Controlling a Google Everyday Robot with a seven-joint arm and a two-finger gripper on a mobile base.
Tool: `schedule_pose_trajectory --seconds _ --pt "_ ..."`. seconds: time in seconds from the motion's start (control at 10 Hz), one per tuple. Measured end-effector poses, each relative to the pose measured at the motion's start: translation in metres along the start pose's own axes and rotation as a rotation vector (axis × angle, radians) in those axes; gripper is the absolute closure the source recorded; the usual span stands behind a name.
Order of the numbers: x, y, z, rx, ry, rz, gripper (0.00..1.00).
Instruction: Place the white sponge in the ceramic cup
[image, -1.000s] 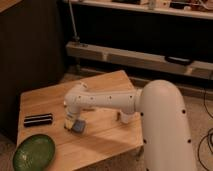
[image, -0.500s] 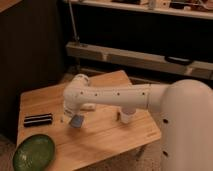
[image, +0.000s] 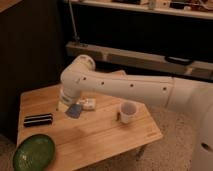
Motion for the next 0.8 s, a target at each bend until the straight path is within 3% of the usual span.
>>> schedule_pose_trajectory --seconds 0.2,0.4,0.7,0.8 --pt "0.005 0.006 -0.040 -0.011 0.010 0.046 0.38" --pt "0.006 0.009 -0.060 -0.008 0.018 0.085 0.58" --pt "-0.015 0.016 -0.056 0.008 0.034 0.166 0.87" --pt "-0.025 0.018 -0.044 0.015 0.029 0.185 0.87"
